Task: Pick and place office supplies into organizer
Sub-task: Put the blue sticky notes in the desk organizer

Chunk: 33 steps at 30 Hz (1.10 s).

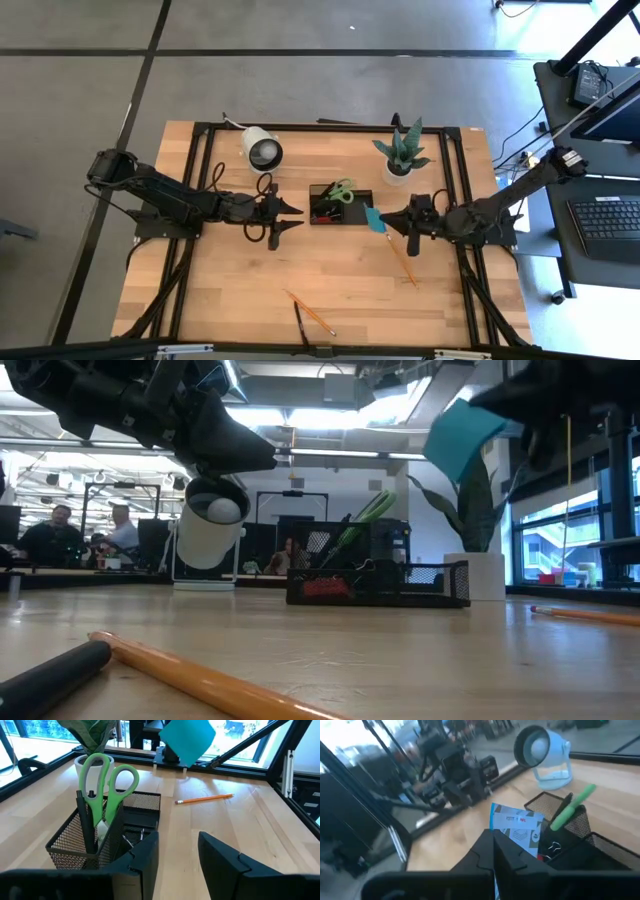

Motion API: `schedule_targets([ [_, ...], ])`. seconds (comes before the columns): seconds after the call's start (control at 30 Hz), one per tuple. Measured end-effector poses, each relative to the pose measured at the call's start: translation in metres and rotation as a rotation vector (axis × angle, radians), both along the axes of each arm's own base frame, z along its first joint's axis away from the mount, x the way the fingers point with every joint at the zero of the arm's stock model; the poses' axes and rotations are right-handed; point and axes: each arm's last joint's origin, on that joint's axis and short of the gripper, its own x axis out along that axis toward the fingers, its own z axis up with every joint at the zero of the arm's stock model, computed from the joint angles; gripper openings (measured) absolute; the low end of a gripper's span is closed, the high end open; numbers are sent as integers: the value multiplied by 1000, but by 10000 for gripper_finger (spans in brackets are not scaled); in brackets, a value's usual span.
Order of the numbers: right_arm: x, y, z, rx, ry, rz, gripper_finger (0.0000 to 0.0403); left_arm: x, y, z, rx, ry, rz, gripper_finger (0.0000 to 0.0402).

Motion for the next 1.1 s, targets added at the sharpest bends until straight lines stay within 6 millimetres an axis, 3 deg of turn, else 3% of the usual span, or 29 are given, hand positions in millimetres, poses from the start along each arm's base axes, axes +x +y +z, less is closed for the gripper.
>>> schedule_targets([
  [0.2,-15,-18,-33,76,-136,-57,0,0,0,0,0,0,0,130],
  [0.37,-21,-29,-48,105,-148,-102,0,0,0,0,0,0,0,130],
  [1.1,-2,-35,-61,137,-88,-151,0,0,0,0,2,0,3,130],
])
